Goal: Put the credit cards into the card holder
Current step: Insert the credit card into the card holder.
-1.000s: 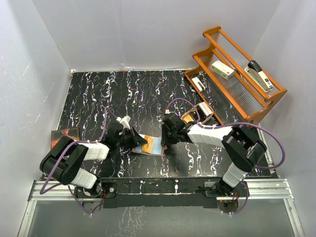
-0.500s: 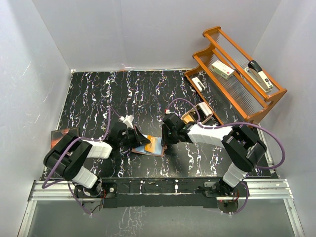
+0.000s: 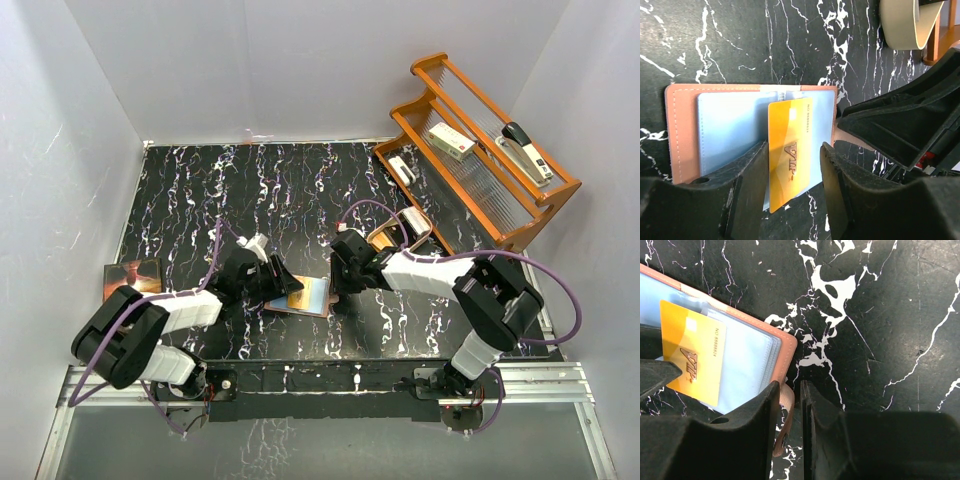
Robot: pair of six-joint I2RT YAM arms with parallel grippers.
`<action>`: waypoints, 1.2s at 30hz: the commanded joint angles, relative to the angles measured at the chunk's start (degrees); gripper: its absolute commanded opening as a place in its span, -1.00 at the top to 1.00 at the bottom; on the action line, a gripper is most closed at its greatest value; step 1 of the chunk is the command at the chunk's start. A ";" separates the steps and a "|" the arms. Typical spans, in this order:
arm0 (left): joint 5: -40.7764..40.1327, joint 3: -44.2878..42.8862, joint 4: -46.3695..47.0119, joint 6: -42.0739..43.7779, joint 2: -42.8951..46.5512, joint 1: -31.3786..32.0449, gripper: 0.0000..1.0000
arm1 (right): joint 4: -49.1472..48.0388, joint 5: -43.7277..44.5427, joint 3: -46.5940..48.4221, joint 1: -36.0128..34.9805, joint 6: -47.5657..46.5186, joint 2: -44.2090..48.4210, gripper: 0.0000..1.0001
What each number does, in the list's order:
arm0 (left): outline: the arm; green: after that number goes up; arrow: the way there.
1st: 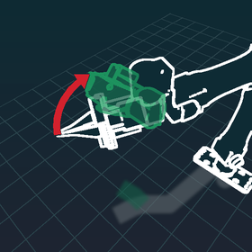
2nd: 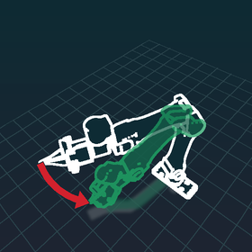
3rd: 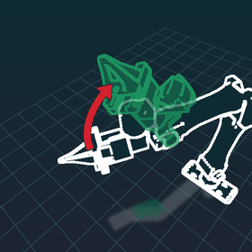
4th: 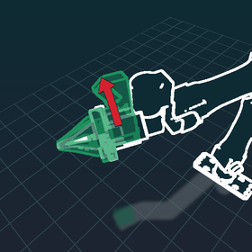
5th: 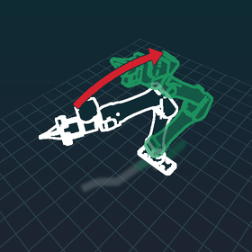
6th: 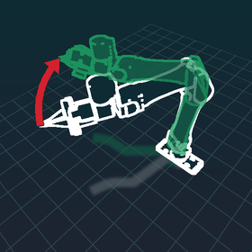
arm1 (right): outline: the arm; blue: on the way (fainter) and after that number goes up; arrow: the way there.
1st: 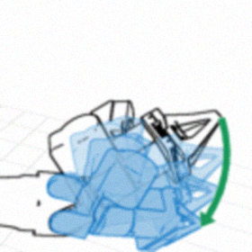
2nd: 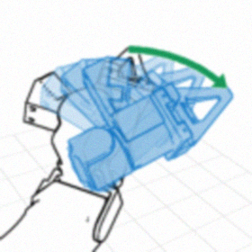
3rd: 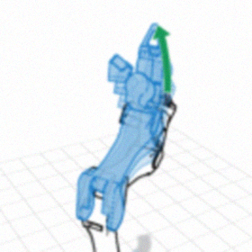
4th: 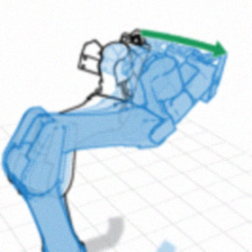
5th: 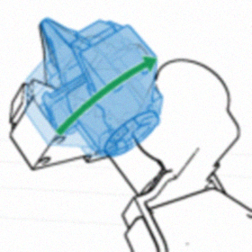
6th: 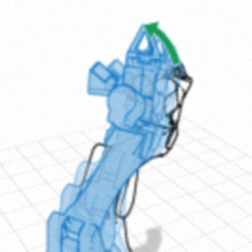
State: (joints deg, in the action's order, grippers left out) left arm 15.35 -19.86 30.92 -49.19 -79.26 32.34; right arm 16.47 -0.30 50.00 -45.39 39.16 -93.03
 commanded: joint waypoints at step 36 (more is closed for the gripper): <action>-6.01 -3.76 -7.42 4.23 3.10 3.35 0.08 | -5.31 -0.36 -2.89 -0.52 -0.74 -0.36 0.83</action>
State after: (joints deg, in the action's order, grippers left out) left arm 12.38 -22.63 26.94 -46.68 -79.75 35.40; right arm 11.84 -1.67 47.07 -45.39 39.92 -92.42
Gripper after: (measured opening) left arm 0.457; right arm 0.088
